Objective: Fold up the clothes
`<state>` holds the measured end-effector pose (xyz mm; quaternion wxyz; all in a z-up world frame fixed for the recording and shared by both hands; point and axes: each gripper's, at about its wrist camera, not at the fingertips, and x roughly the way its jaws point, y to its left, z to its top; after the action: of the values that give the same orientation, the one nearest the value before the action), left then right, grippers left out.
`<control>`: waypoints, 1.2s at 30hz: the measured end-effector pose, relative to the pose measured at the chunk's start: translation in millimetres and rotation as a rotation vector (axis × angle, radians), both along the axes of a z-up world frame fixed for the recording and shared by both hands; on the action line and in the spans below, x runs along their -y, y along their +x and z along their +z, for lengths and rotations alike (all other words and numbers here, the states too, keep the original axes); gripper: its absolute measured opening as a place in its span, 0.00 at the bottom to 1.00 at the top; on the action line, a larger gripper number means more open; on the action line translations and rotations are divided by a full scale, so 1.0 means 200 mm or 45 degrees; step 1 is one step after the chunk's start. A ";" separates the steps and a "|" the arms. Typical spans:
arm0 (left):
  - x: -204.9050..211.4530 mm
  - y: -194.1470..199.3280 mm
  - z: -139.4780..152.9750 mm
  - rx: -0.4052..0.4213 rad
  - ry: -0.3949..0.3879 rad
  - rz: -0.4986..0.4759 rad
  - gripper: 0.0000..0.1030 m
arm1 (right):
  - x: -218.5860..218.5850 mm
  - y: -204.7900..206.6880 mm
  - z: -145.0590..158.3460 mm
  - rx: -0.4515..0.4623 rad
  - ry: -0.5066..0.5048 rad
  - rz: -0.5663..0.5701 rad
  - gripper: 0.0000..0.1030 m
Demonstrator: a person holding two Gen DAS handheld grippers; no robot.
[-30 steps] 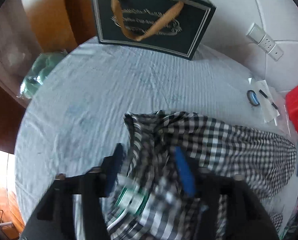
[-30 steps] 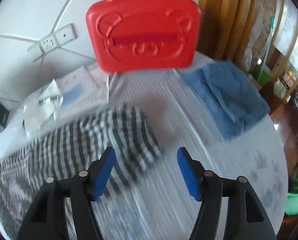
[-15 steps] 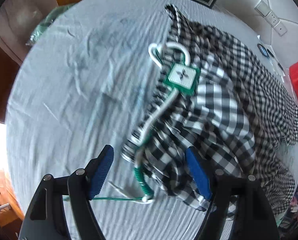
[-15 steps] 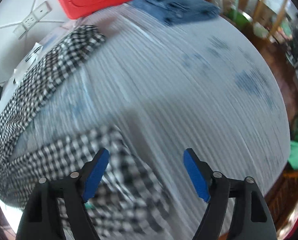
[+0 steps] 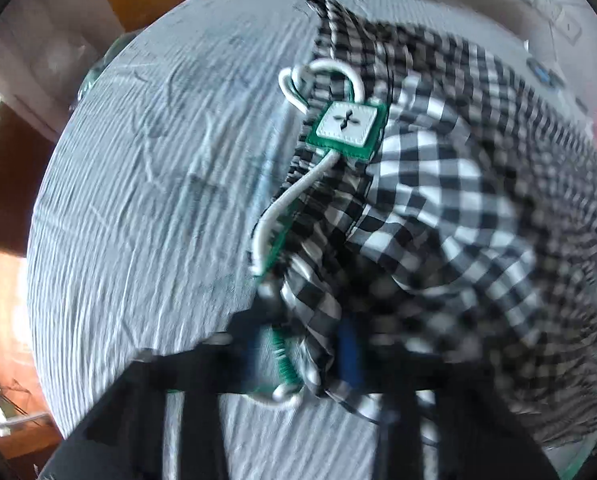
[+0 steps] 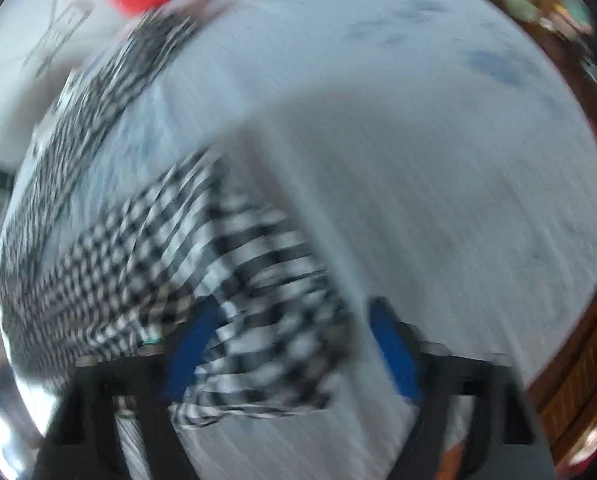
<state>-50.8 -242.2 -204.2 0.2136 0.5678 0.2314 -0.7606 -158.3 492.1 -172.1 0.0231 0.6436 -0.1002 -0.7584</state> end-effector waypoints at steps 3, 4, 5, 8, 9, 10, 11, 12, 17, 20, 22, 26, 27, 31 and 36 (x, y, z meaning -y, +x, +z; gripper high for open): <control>0.08 0.10 0.14 -0.067 -0.013 0.092 0.19 | 0.16 -0.03 0.14 -0.117 0.140 0.144 0.08; 0.11 0.15 0.20 -0.096 -0.017 0.110 0.19 | 0.20 -0.02 0.24 -0.195 0.176 0.173 0.08; 0.13 0.19 0.25 -0.111 -0.025 0.120 0.19 | 0.24 -0.02 0.34 -0.273 0.213 0.203 0.08; 0.15 0.30 0.33 -0.096 -0.066 0.111 0.19 | 0.28 -0.02 0.49 -0.333 0.268 0.274 0.11; 0.15 0.32 0.33 -0.081 -0.083 0.102 0.19 | 0.29 -0.02 0.52 -0.322 0.277 0.294 0.23; 0.16 0.33 0.30 -0.057 -0.092 0.098 0.19 | 0.29 -0.01 0.55 -0.310 0.285 0.315 0.39; 0.18 0.34 0.26 -0.034 -0.080 0.100 0.19 | 0.29 -0.01 0.50 -0.247 0.301 0.326 0.48; 0.19 0.36 0.21 -0.013 -0.058 0.106 0.19 | 0.26 0.00 0.44 -0.203 0.299 0.314 0.62; 0.20 0.32 0.05 0.023 -0.019 0.128 0.19 | 0.04 0.01 0.26 -0.120 0.142 0.109 0.65; 0.20 0.30 0.07 0.005 -0.040 0.112 0.19 | -0.06 0.00 0.23 -0.137 0.055 -0.003 0.65; 0.20 0.28 0.09 0.000 -0.051 0.108 0.19 | -0.07 -0.02 0.20 -0.131 0.039 -0.021 0.65; 0.23 0.29 0.06 0.034 -0.042 0.136 0.19 | -0.02 -0.05 0.12 -0.147 0.021 -0.003 0.65; 0.23 0.30 0.03 0.047 -0.038 0.142 0.19 | 0.02 -0.06 0.10 -0.161 0.026 0.013 0.65; 0.22 0.34 -0.01 0.081 -0.034 0.121 0.29 | 0.10 -0.06 -0.03 -0.021 0.206 0.105 0.51; 0.25 0.36 0.18 -0.007 0.076 0.093 0.45 | 0.07 -0.11 0.11 -0.089 0.254 0.055 0.59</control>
<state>20.7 -292.6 -168.5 0.2234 0.5630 0.2750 -0.7467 -180.2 477.2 -149.4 -0.0213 0.6180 -0.0093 -0.7858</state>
